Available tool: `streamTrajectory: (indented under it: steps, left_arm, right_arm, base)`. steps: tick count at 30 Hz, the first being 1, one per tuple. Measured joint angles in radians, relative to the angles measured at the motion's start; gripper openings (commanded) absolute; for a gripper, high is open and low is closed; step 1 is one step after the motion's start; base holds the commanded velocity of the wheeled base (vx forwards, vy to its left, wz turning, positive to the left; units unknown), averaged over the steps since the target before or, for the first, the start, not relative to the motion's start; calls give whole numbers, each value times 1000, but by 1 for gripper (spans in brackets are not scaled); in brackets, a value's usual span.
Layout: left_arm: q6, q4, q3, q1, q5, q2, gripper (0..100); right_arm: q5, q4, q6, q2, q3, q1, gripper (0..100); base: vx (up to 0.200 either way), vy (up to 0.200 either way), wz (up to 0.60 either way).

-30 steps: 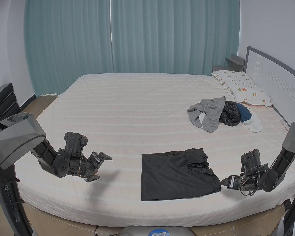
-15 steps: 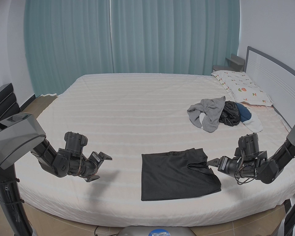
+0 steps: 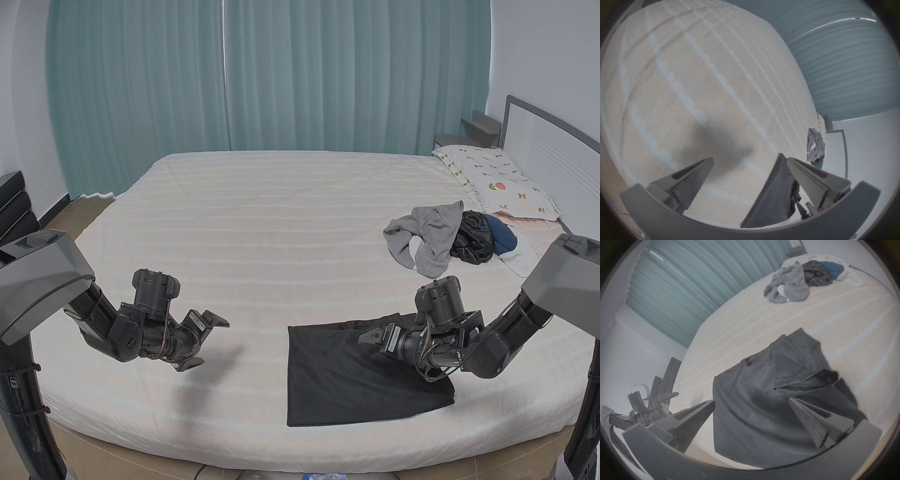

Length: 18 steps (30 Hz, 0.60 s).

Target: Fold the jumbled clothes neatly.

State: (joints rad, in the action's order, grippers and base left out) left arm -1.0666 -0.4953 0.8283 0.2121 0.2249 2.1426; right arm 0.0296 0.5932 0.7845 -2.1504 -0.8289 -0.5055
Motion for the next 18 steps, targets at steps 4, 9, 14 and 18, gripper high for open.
streamTrajectory:
  steps: [4,9,14,18]
  left_arm:
    - [1,0,0,1,-1,2,100]
    - [1,0,0,1,-1,2,100]
    - [1,0,0,1,-1,2,100]
    - [1,0,0,1,-1,2,100]
  right_arm:
    - [15,-5,18,-37,-30,-22,100]
    - [9,-5,20,-89,-66,-32,100]
    - [-4,-2,20,-134,-115,-18,100]
    - [-44,3,14,-147,-139,25,100]
  base:
    - [0,0,0]
    - [0,0,0]
    - [0,0,0]
    - [0,0,0]
